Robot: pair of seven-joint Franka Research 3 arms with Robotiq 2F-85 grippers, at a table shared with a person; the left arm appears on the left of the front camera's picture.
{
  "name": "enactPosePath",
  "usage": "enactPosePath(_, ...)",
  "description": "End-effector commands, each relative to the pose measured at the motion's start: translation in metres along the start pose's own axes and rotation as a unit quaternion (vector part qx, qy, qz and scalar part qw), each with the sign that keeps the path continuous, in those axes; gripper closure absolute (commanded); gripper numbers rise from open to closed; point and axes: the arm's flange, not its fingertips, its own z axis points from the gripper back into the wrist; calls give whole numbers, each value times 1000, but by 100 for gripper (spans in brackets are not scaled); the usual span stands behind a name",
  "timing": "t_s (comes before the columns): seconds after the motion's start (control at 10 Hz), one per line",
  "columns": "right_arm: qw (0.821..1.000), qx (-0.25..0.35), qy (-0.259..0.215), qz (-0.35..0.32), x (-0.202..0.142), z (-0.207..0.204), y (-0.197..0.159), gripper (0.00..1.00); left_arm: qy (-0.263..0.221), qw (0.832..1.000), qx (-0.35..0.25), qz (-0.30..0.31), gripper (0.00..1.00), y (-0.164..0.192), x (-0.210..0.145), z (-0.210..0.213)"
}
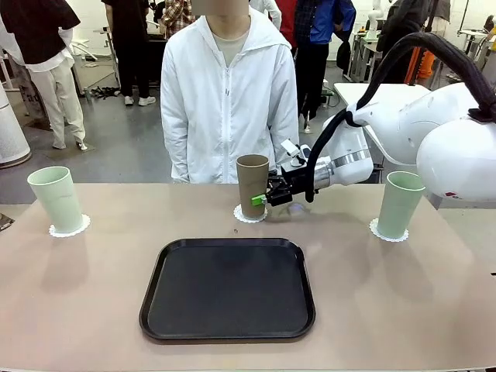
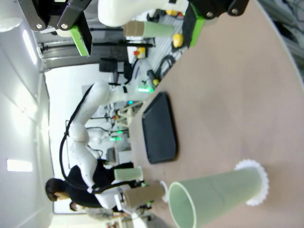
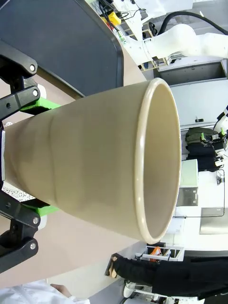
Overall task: Place coasters on the table and set cups on them.
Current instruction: Take one Reusable plastic cup from the Flat Tray and place it on a coaster set by the human.
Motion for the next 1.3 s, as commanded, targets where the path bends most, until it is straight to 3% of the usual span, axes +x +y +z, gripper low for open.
enactPosePath(0.0,1000,6,9,2,-1,-6,-12,18,0,1000,3,2,0,-2,-1,0)
enactPosePath(0.8,1000,12,7,8,-5,-11,-16,18,0,1000,3,2,0,-2,-1,0)
enactPosePath(0.9,1000,13,14,5,-6,-11,-15,14,0,1000,3,2,0,-2,-1,0)
enactPosePath(1.0,1000,12,18,0,-6,-10,-14,0,0,1000,3,2,0,-2,-1,0)
enactPosePath(1.2,1000,11,27,-6,-5,-10,-13,0,0,1000,3,2,0,-2,-1,0)
